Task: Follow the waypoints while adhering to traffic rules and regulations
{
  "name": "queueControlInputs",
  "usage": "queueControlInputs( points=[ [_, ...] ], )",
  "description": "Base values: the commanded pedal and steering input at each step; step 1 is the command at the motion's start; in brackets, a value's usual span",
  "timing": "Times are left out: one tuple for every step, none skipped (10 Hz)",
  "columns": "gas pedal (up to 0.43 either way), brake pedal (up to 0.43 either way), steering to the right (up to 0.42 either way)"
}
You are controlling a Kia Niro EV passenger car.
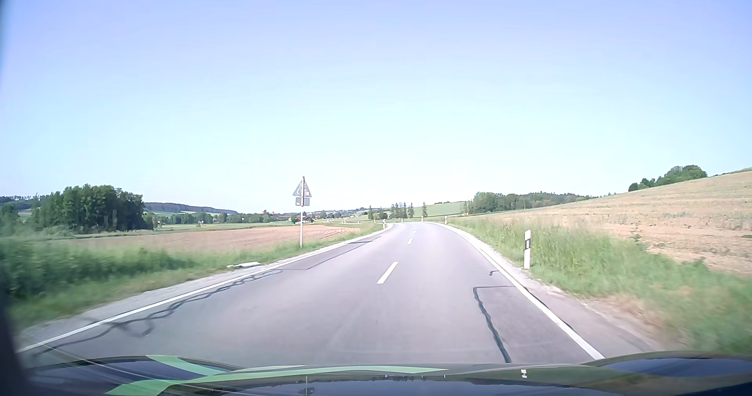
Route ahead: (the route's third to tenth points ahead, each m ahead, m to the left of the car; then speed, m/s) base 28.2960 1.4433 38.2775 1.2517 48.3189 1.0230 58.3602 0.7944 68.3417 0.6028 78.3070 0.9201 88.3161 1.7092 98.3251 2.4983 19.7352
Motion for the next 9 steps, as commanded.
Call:
queueControlInputs(
  points=[
    [0.197, 0.0, 0.028],
    [0.197, 0.0, 0.024],
    [0.197, 0.0, 0.02],
    [0.189, 0.0, 0.017],
    [0.189, 0.0, 0.016],
    [0.189, 0.0, 0.015],
    [0.189, 0.0, 0.012],
    [0.189, 0.0, 0.008],
    [0.189, 0.0, 0.005]
  ],
)
